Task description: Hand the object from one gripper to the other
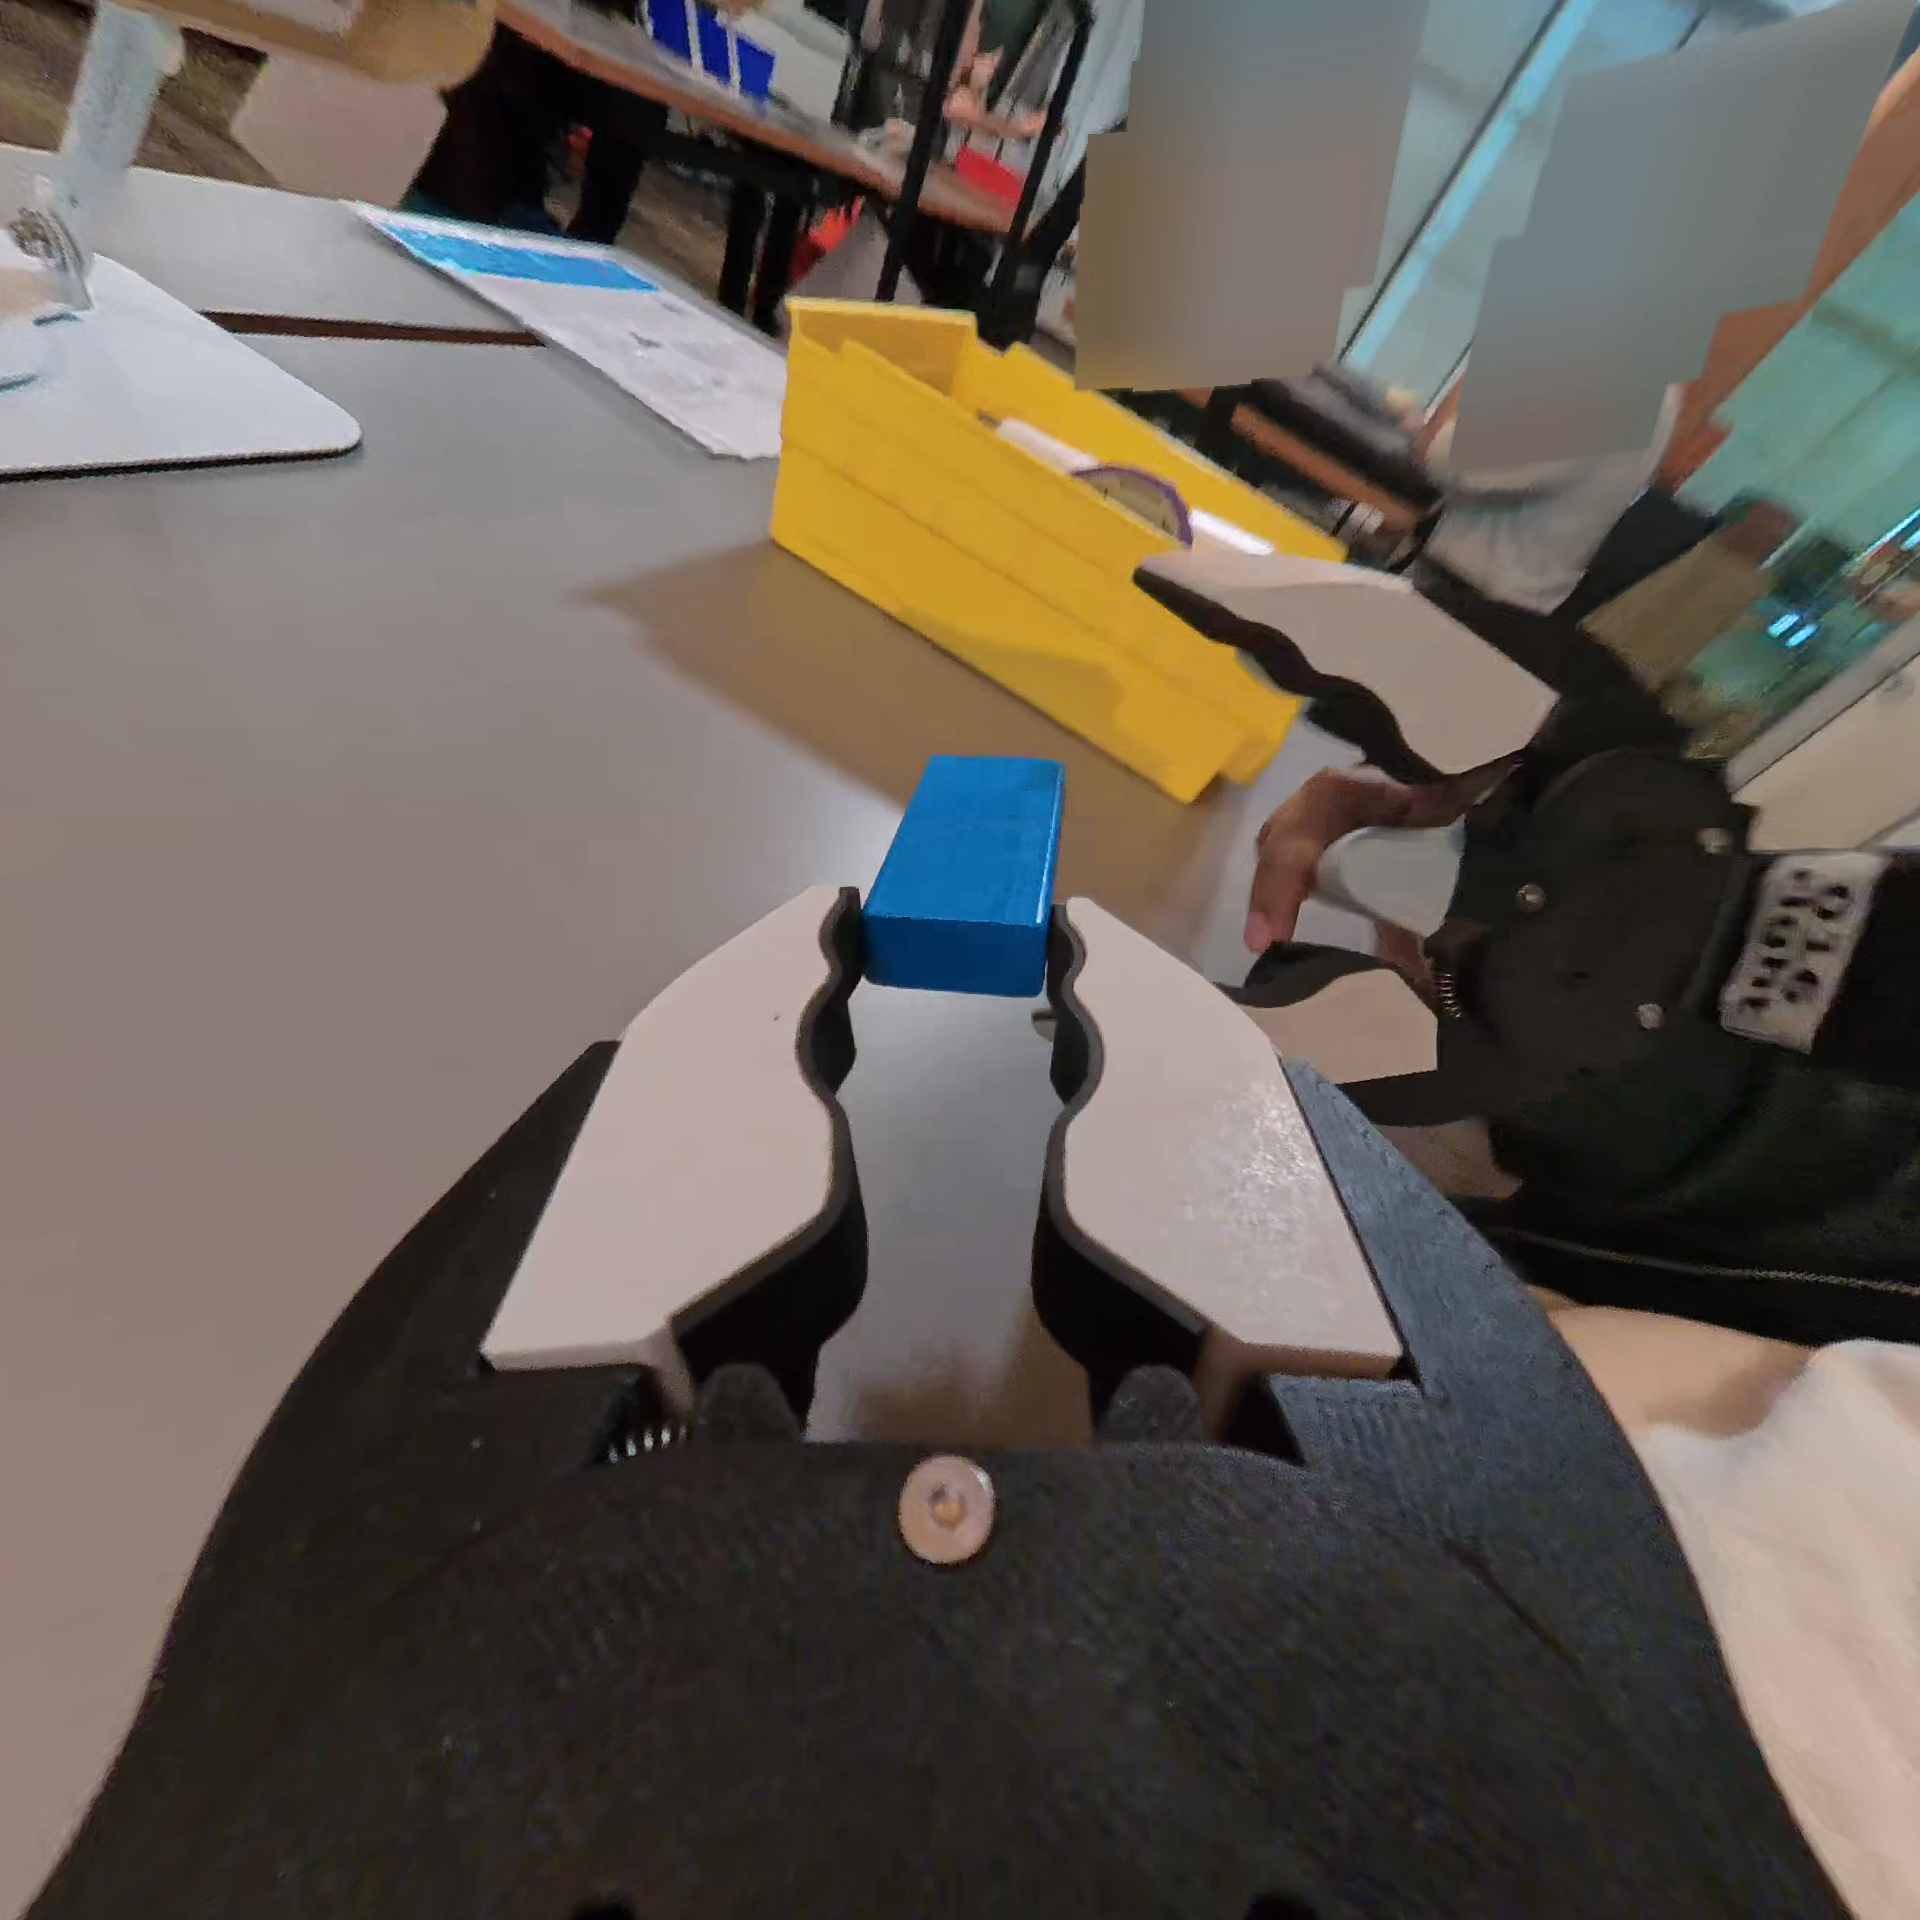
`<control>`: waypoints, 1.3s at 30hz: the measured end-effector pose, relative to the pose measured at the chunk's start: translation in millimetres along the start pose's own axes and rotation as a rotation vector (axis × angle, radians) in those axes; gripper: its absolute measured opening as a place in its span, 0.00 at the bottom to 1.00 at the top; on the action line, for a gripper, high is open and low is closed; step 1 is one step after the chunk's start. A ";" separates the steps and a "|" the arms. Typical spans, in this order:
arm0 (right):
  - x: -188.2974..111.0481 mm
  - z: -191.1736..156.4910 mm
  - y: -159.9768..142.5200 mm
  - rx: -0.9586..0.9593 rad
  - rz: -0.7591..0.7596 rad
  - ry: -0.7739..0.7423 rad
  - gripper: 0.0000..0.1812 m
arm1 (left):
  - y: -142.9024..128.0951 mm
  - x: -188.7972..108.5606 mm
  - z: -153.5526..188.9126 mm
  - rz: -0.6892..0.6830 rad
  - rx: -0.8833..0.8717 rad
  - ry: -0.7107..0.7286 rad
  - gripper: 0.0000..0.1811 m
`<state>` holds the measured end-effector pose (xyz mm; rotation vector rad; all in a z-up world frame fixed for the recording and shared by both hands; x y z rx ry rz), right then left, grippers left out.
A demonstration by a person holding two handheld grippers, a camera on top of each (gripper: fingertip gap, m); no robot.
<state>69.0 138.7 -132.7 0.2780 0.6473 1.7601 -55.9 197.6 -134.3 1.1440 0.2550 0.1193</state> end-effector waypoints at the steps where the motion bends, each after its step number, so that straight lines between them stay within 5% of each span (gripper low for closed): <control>1: -0.9 4.2 -0.9 0.088 0.031 0.018 0.55 | 1.8 -2.5 -2.9 0.033 -0.033 -0.024 0.19; 6: -4.6 22.0 -2.2 0.809 0.223 0.296 0.53 | 9.7 -9.5 -4.4 0.126 0.070 -0.055 0.19; 9: -11.5 30.7 -4.6 1.312 0.369 0.523 0.33 | 13.8 -8.2 11.5 0.119 0.313 -0.070 0.20; 13: -8.1 38.2 -28.2 1.772 0.332 0.736 0.35 | 9.3 -3.9 28.0 0.107 0.516 -0.113 0.19; 16: -8.8 29.3 -33.4 1.791 0.241 0.947 0.24 | 5.7 0.1 33.6 0.091 0.562 -0.156 0.20; 20: -8.6 24.7 -30.3 1.883 0.310 1.089 0.16 | 3.2 3.0 41.4 0.097 0.590 -0.205 0.20; 30: -6.4 23.0 -33.4 1.893 0.337 1.098 0.09 | -2.9 8.5 44.3 0.073 0.611 -0.191 0.21; 33: -8.0 34.1 -38.3 1.880 0.424 1.023 0.09 | 1.9 8.4 38.5 0.116 0.467 -0.186 0.36; 39: -16.1 52.5 -35.3 1.580 0.615 0.824 0.09 | 6.8 3.2 31.2 0.195 -0.056 -0.460 0.25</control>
Point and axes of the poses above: each gripper's, where its closed fingertips meet, x out along the fingers, y out of its top, z = x × y across the jaws, the point moved 7 cm from there along -x, back along the fingers, and after that the axes turned 4 degrees about z, right-handed, at the moved point
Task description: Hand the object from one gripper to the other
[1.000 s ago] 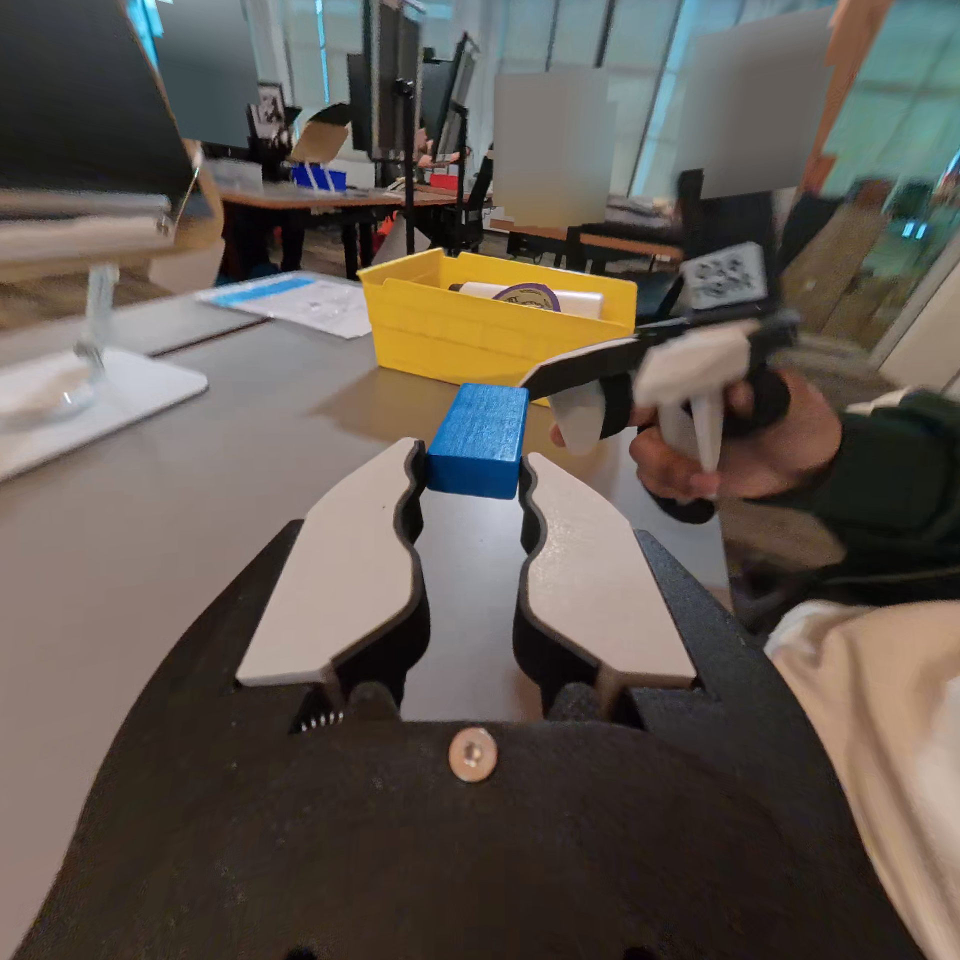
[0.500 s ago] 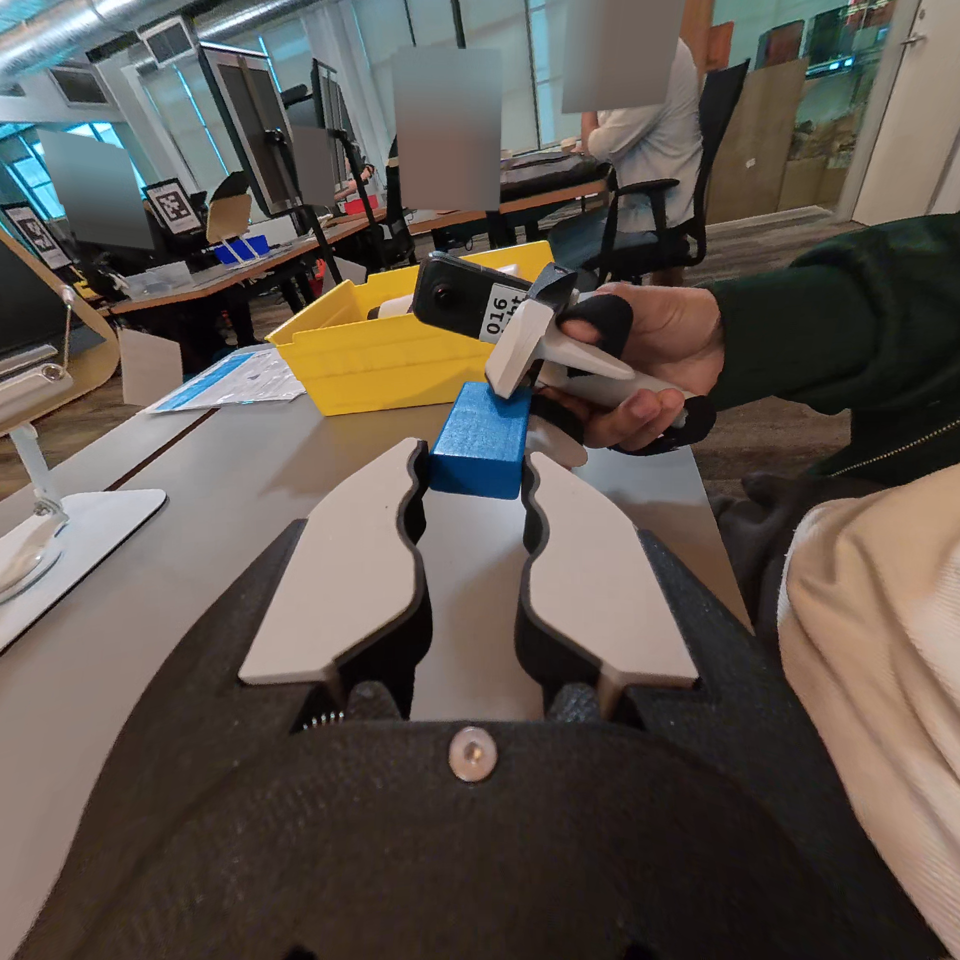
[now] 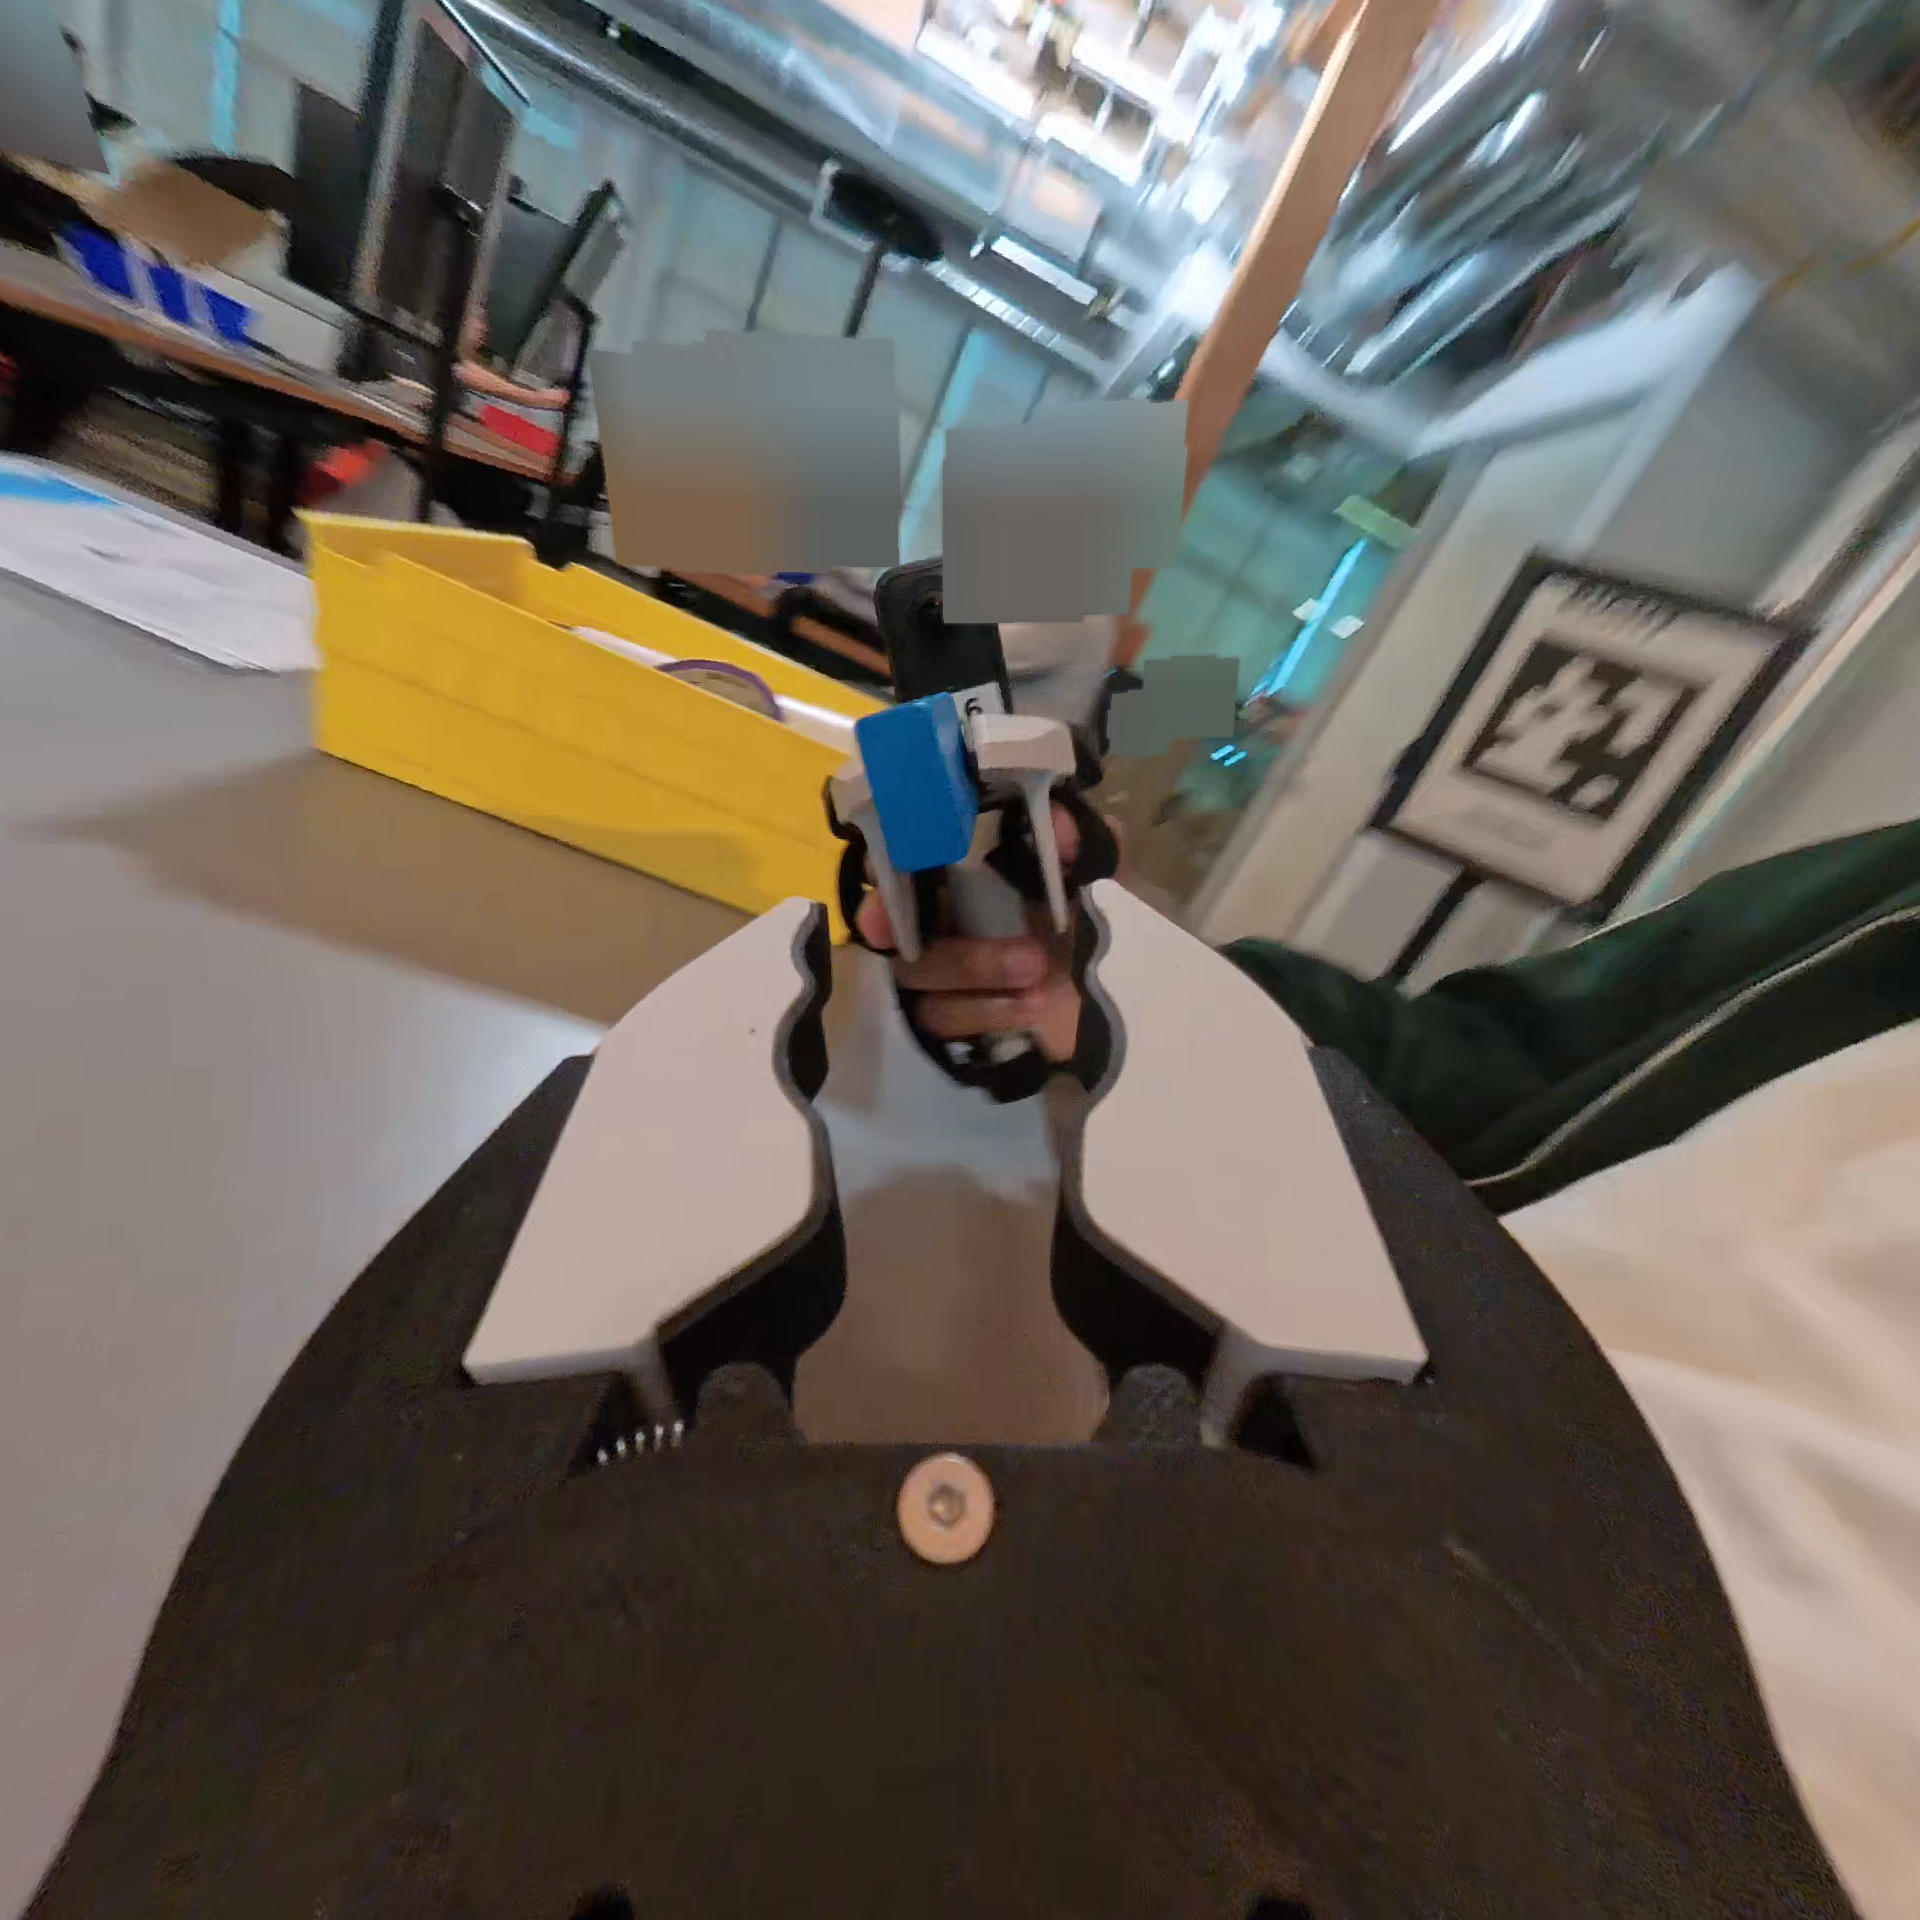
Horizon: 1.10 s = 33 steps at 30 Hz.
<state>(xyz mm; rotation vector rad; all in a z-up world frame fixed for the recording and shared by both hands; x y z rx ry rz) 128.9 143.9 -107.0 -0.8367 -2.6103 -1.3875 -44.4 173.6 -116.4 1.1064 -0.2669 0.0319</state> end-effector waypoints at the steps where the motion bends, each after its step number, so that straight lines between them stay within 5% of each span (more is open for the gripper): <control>1: 1.9 -4.6 0.4 -0.071 -0.001 0.012 0.09 | -0.8 0.4 -1.0 0.020 -0.067 -0.030 0.25; 6: 11.6 -14.8 -9.5 -0.239 -0.065 0.025 0.09 | -3.6 4.1 1.6 0.055 -0.179 -0.116 0.18; 11: 16.1 -13.2 -15.8 -0.220 -0.093 0.029 0.09 | -6.8 6.5 3.4 0.011 -0.101 -0.073 0.09; 22: 14.7 -7.4 -16.7 -0.260 -0.142 -0.045 0.10 | -2.8 5.9 4.3 -0.004 0.014 0.037 0.09; 26: 6.0 2.4 -2.7 -0.566 -0.102 -0.324 0.41 | 0.6 -2.3 -3.6 -0.002 0.016 0.151 0.10; 33: 21.2 -7.1 -30.7 -1.275 -0.480 -0.519 0.37 | -5.6 -6.0 -14.3 -0.144 -0.036 0.300 0.10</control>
Point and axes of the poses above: each gripper's, where its closed fingertips meet, x out along the fingers, y out of its top, z = x × y across the jaws, the point moved 7 cm from there along -x, back along the fingers, and after that the axes turned 4 degrees about z, right-handed, at the moved point
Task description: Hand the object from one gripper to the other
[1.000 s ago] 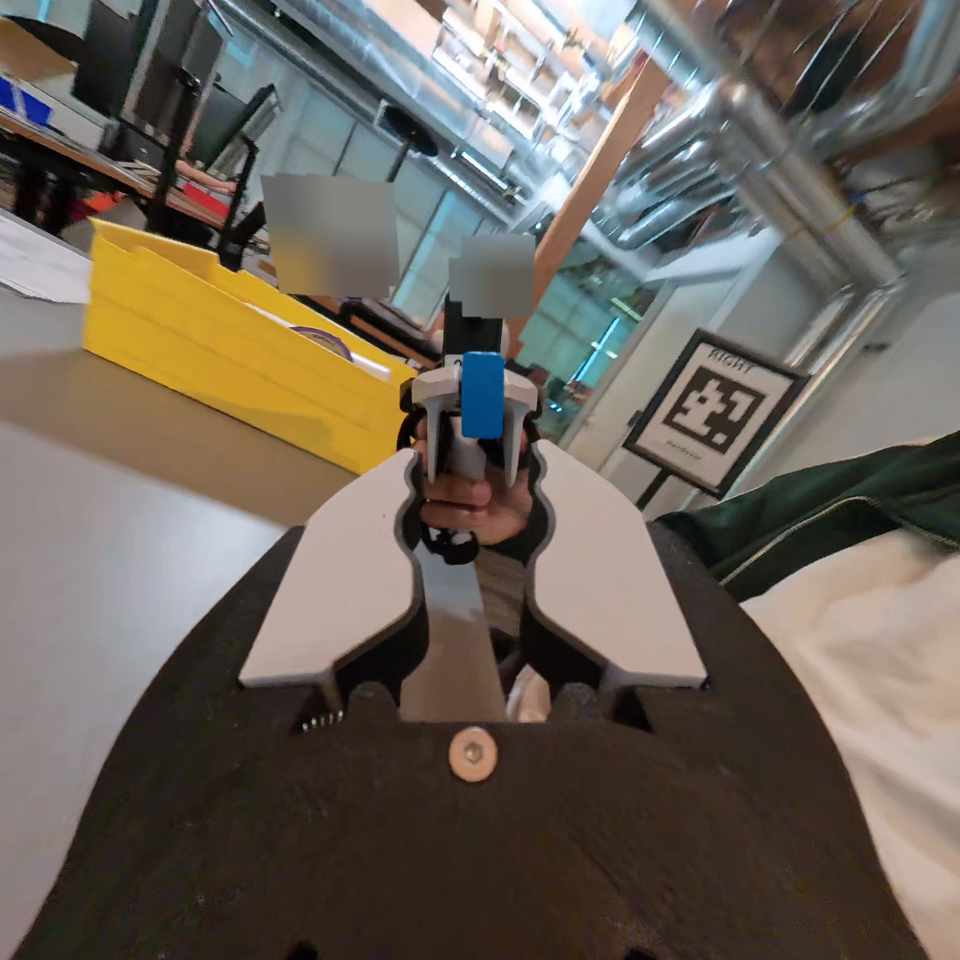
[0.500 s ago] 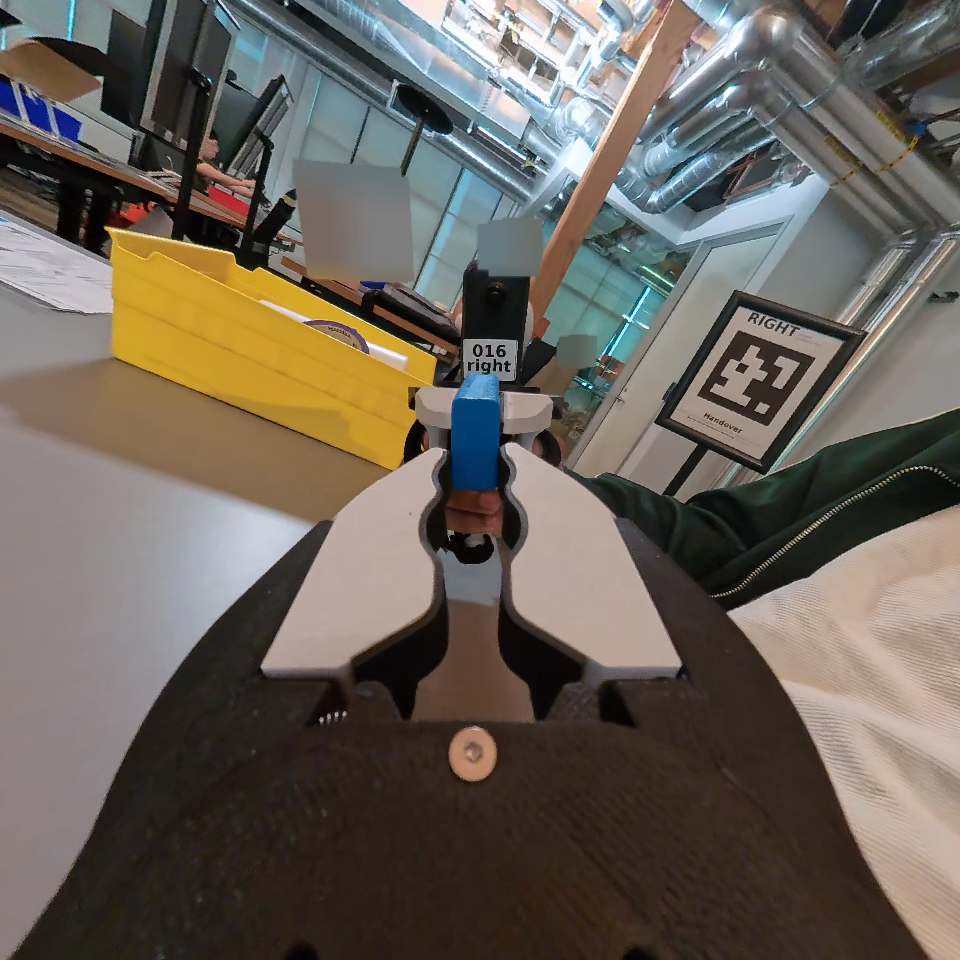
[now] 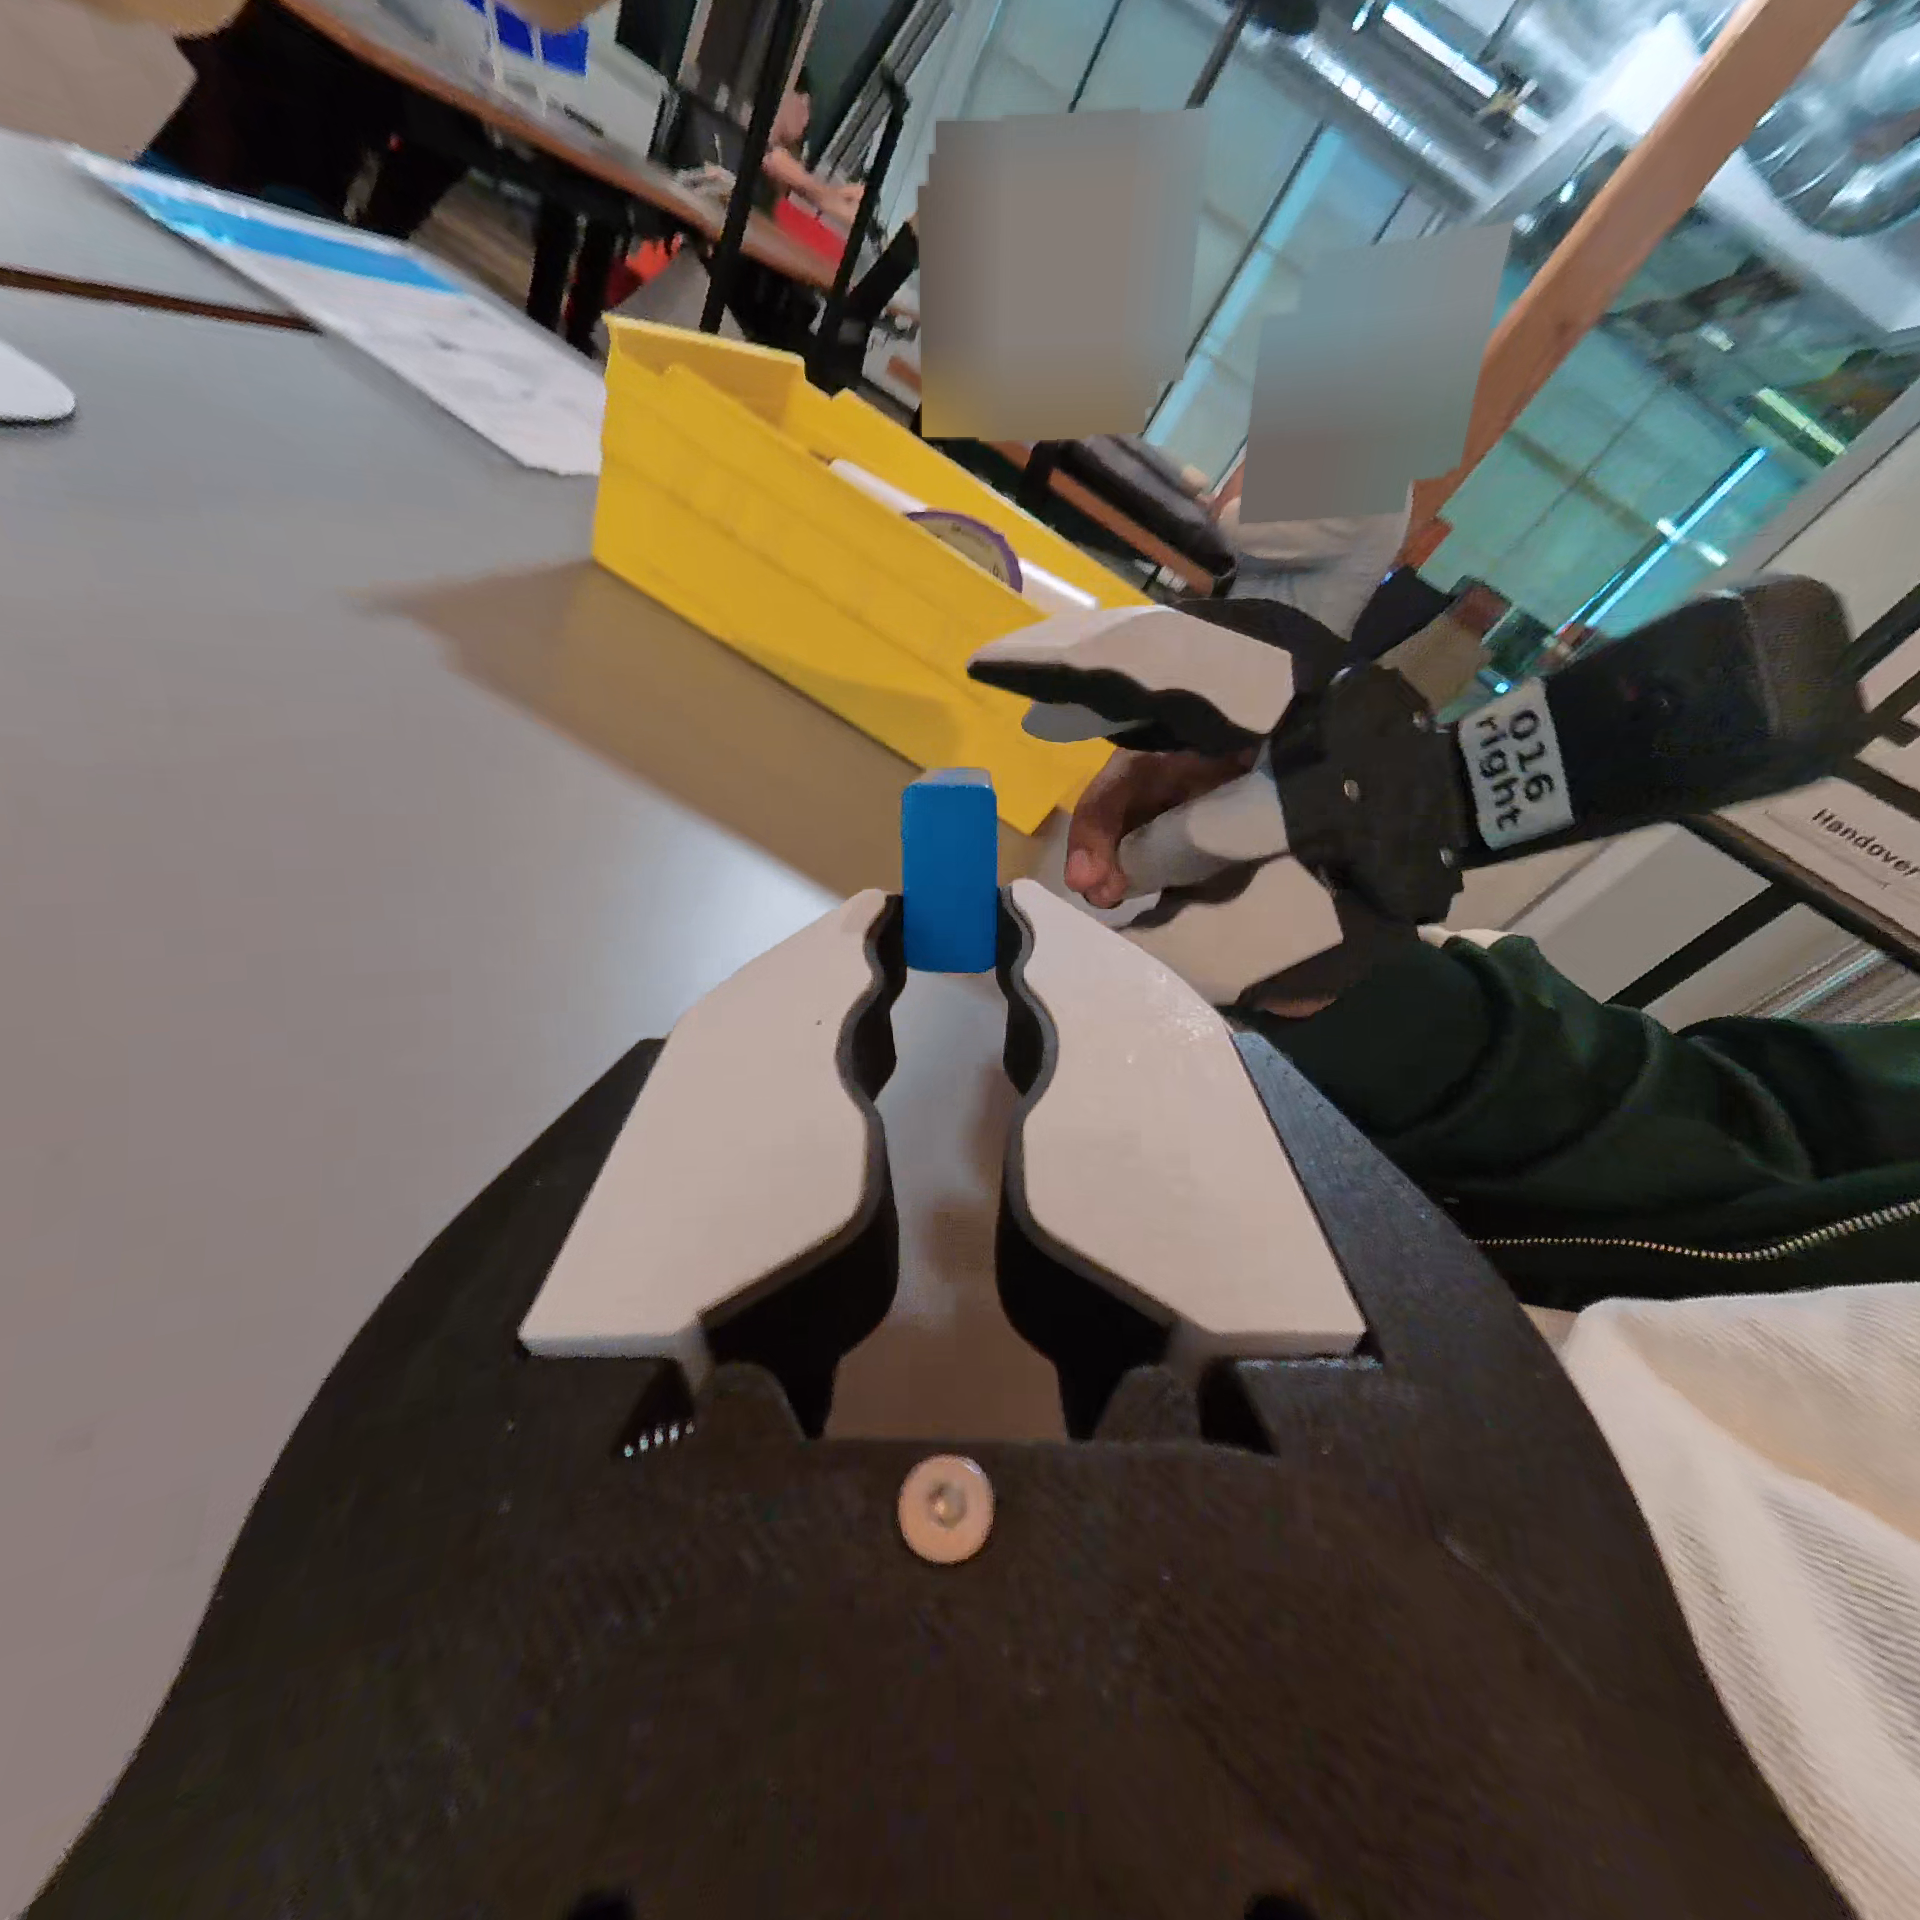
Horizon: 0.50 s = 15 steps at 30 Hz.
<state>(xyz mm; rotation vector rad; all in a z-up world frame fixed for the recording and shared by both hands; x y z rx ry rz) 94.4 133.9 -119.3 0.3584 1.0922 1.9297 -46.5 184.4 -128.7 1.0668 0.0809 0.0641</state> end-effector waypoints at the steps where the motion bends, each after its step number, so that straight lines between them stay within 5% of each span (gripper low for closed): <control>1: 4.8 -5.8 -1.1 -0.039 -0.032 -0.001 0.38 | -1.8 1.6 0.2 -0.021 0.004 0.014 0.10; 4: 13.0 -14.5 -4.4 -0.119 -0.100 -0.005 0.34 | -7.0 7.2 3.2 -0.083 0.042 0.034 0.10; 7: 11.9 -17.5 -5.8 -0.194 -0.141 -0.011 0.19 | -9.1 11.6 7.3 -0.099 0.053 0.028 0.10; 13: 10.0 -15.3 0.7 -0.129 -0.139 0.001 0.18 | -6.1 8.8 9.6 -0.012 0.095 -0.063 0.11; 15: 7.9 -11.8 2.2 -0.056 -0.112 0.005 0.18 | -2.4 8.4 11.4 0.049 0.101 -0.103 0.23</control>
Point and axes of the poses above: each gripper's, where its closed fingertips meet, x out along the fingers, y out of its top, z = x × y across the jaws, the point moved 7 cm from there along -x, back along the fingers, and after that the axes turned 4 degrees about z, right-handed, at the moved point
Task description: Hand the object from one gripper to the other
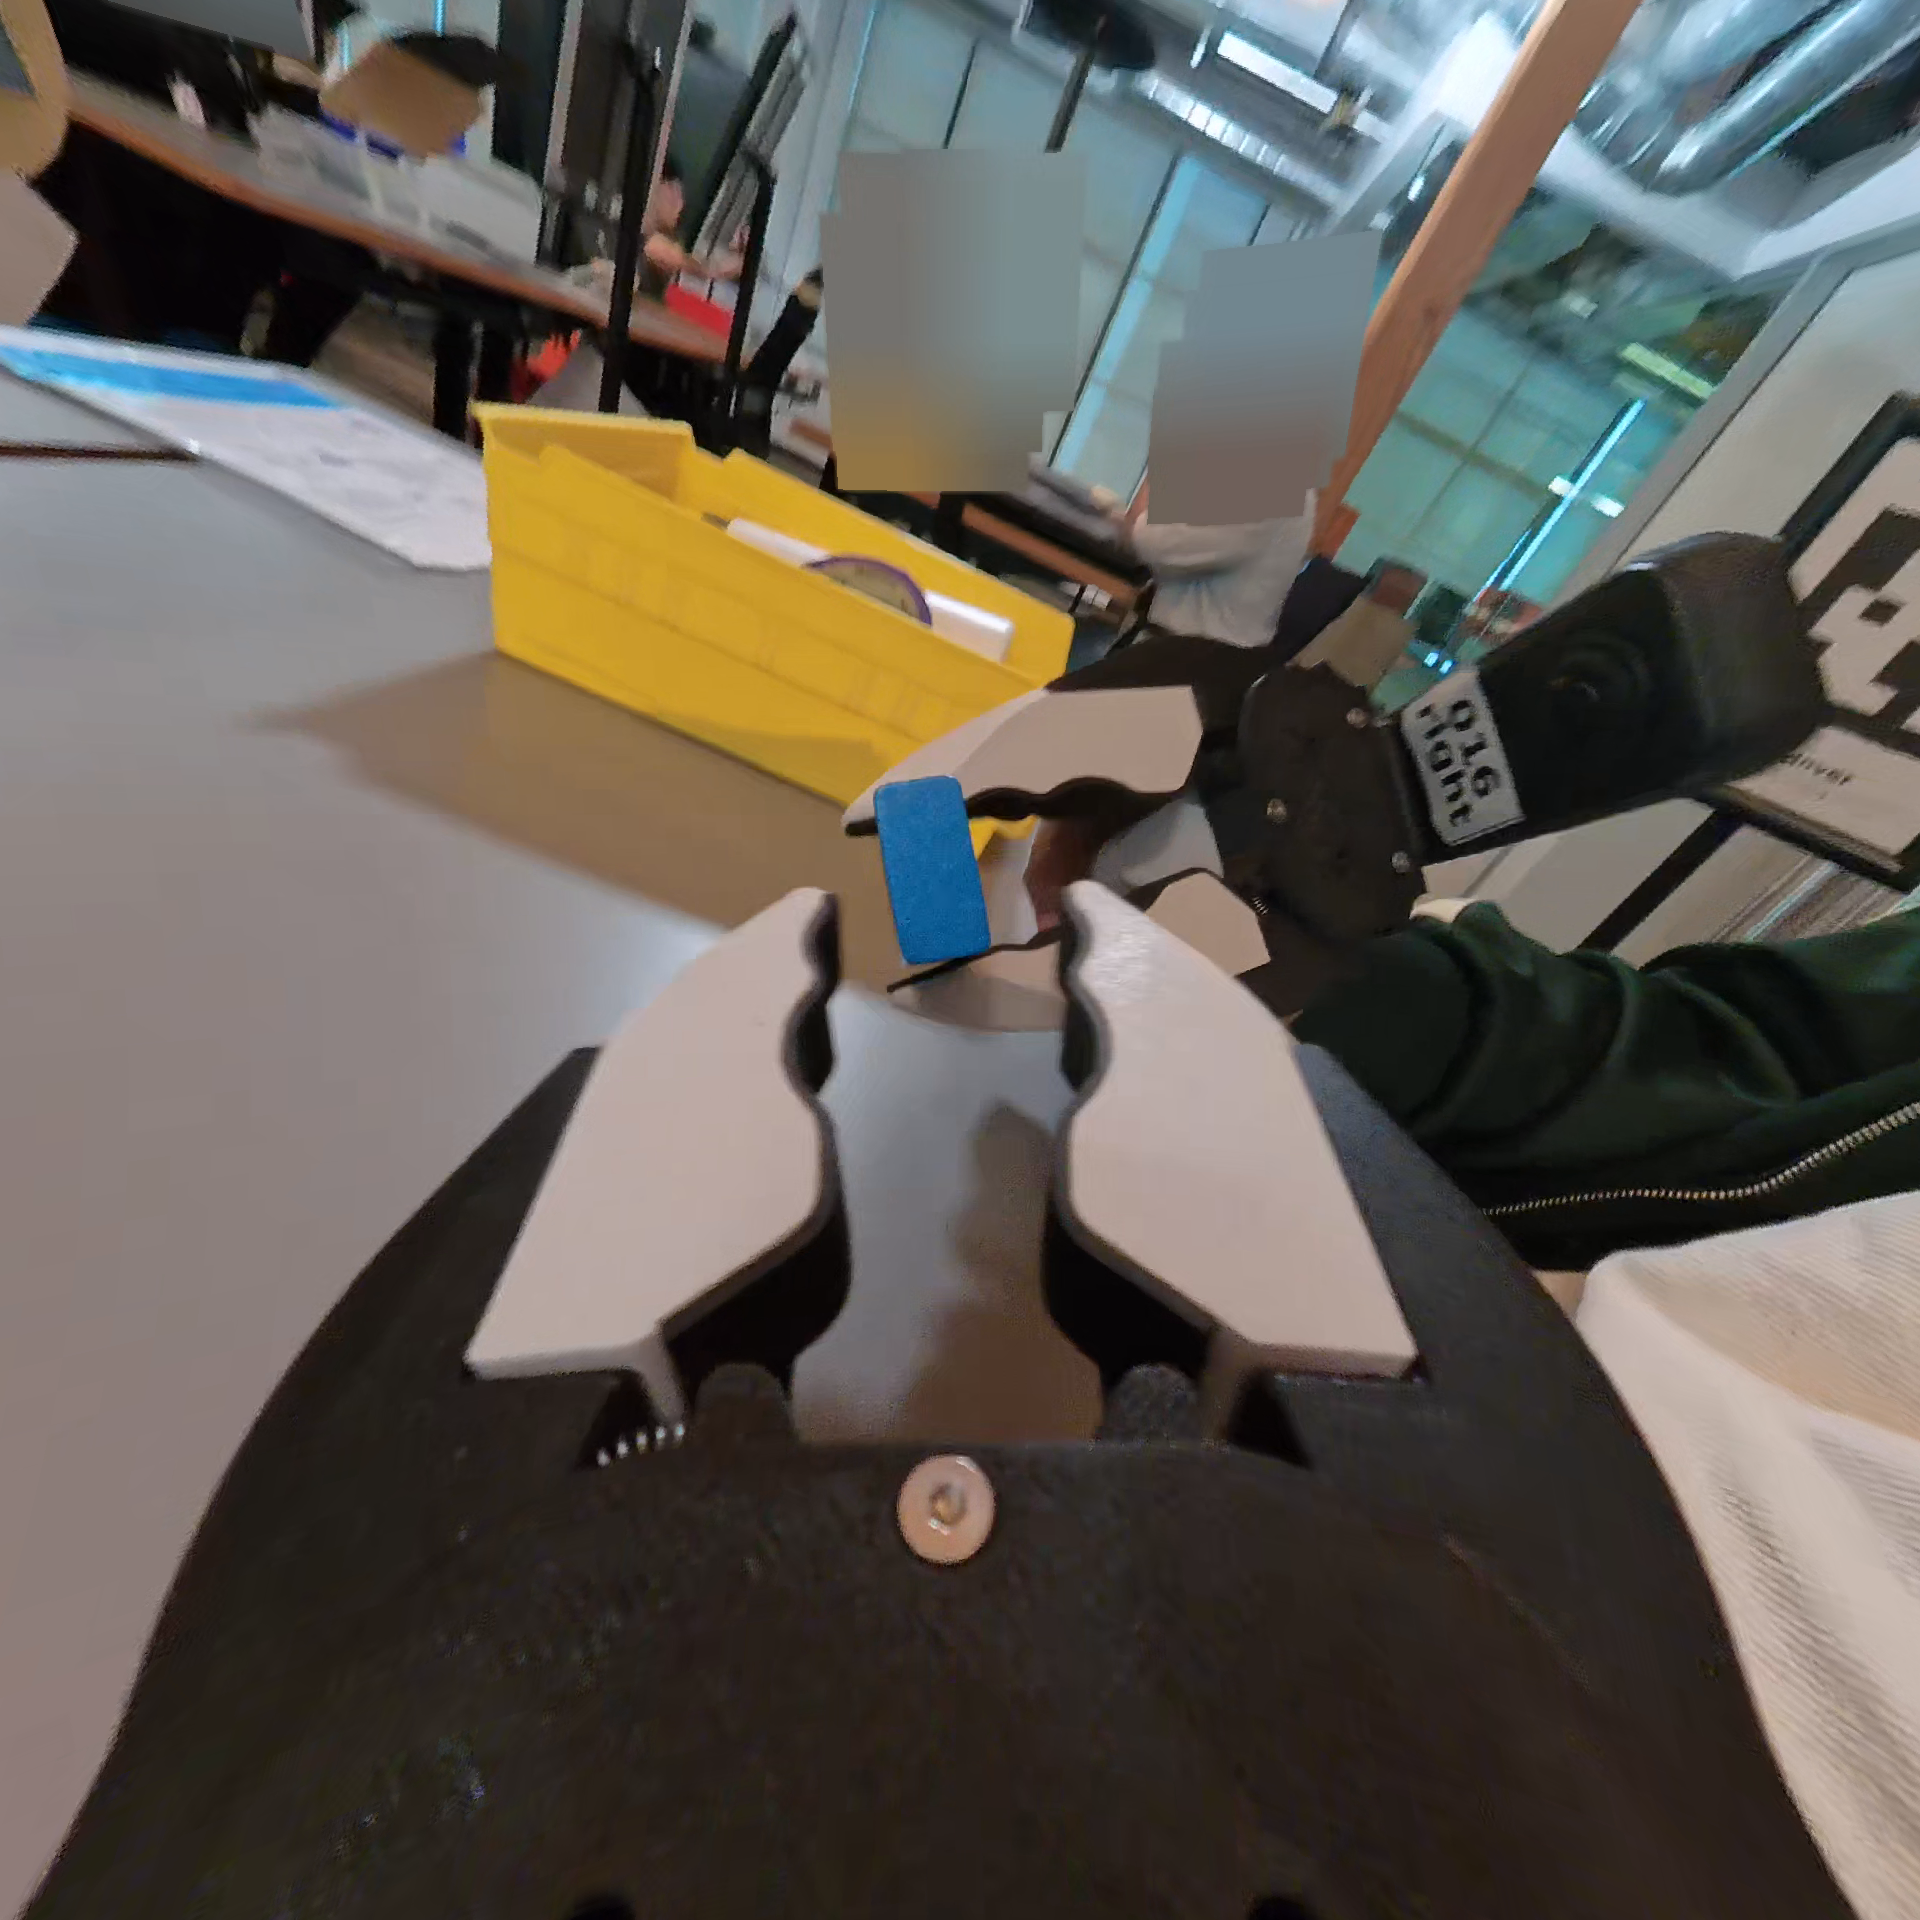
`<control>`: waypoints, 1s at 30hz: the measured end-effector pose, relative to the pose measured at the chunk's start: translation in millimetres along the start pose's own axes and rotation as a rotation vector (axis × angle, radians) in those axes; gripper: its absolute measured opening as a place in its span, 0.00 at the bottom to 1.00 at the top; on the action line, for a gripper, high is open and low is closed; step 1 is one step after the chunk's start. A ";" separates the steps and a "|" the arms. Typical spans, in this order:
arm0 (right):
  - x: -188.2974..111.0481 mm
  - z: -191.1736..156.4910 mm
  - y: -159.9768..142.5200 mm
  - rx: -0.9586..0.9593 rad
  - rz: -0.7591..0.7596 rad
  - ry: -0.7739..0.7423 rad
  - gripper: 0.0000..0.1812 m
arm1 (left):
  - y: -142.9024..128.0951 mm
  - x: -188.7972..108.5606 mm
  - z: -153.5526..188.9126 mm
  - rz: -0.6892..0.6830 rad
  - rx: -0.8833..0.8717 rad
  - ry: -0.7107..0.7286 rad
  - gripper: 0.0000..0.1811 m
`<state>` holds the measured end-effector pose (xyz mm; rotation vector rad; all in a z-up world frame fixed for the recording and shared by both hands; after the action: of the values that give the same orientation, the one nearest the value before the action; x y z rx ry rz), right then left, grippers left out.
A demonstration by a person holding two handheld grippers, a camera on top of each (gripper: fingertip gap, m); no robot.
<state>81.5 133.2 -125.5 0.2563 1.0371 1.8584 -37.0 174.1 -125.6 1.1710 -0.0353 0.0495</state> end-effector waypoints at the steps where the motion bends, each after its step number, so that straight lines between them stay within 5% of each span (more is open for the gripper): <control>1: -1.4 2.1 0.4 0.053 0.023 0.012 0.18 | 1.8 0.2 0.3 0.033 0.005 -0.015 0.30; 4: -6.2 6.9 3.8 0.292 0.140 0.121 0.18 | 3.9 0.4 2.6 0.086 0.017 -0.069 0.38; 11: -15.1 11.2 11.7 0.815 0.448 0.501 0.18 | 13.5 -1.0 23.1 0.193 0.048 -0.257 0.37; 16: -11.8 3.8 14.3 0.908 0.481 0.608 0.18 | 15.4 -2.5 24.0 0.240 0.037 -0.274 0.35; 21: -7.3 -5.0 18.5 0.929 0.488 0.651 0.18 | 17.3 -7.1 25.6 0.246 0.040 -0.298 0.18; 27: -6.1 -4.0 17.1 0.943 0.500 0.631 0.18 | 19.0 -7.0 24.7 0.222 0.010 -0.267 0.18; 30: -3.3 1.4 9.7 0.879 0.480 0.530 0.35 | 19.1 -8.7 18.6 0.208 0.007 -0.197 0.18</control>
<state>77.8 129.5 -116.6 0.5784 2.3082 1.7961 -46.8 164.2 -101.3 1.1725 -0.3315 0.1175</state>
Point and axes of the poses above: each gripper's, where its closed fingertips meet, x out along the fingers, y out of its top, z = x × y across the jaws, the point moved 7 cm from there along -x, back along the fingers, and after that the axes turned 4 degrees about z, right-handed, at the moved point
